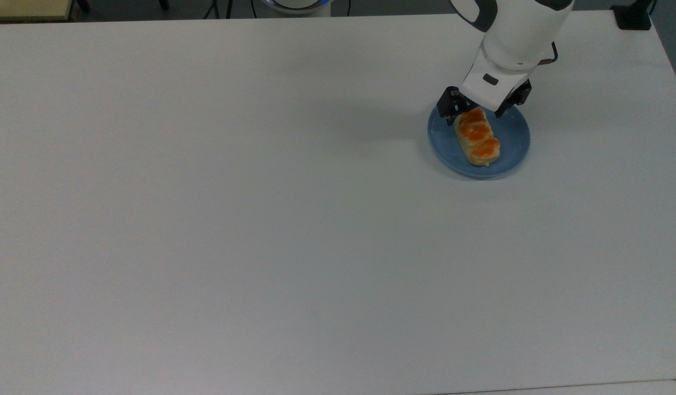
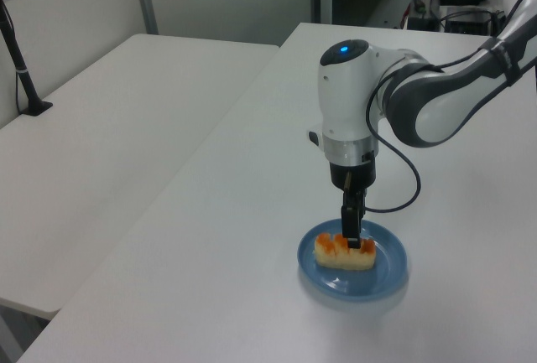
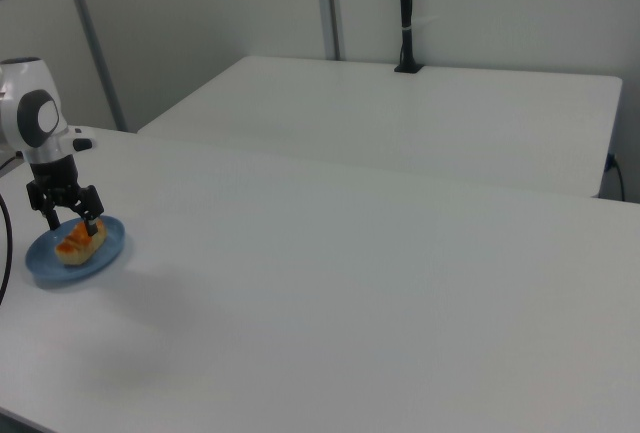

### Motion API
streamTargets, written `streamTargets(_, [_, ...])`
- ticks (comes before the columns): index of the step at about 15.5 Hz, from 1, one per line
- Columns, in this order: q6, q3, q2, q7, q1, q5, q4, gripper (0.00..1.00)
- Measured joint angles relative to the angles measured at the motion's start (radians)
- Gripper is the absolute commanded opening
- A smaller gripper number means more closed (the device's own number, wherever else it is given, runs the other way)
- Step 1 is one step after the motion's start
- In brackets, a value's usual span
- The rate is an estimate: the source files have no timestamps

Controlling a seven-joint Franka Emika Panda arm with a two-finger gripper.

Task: Put the bread on the table
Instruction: 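Move the gripper down over the bread on the blue plate, then close the gripper on the bread with orange topping, then lift the bread off the plate and carry it away from the plate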

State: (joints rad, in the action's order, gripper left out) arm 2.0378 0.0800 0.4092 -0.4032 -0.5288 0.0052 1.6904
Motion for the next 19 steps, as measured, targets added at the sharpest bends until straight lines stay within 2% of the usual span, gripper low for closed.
streamTargets(1, [0.016,0.005,0.008,-0.018,0.0,-0.009,0.0,0.95])
streamTargets(2, [0.033,0.011,0.016,-0.035,0.0,-0.018,0.0,0.86])
streamTargets(4, [0.057,0.026,0.032,-0.061,0.0,-0.035,0.0,0.56])
streamTargets(5, [0.063,0.03,0.038,-0.067,0.0,-0.04,0.0,0.46])
streamTargets(8, [0.066,0.032,0.049,-0.075,0.002,-0.046,-0.001,0.31])
streamTargets(14, [0.066,0.032,0.034,-0.075,0.021,-0.048,-0.02,0.32])
streamTargets(19, [0.026,0.024,-0.061,0.008,0.142,-0.051,-0.028,0.32])
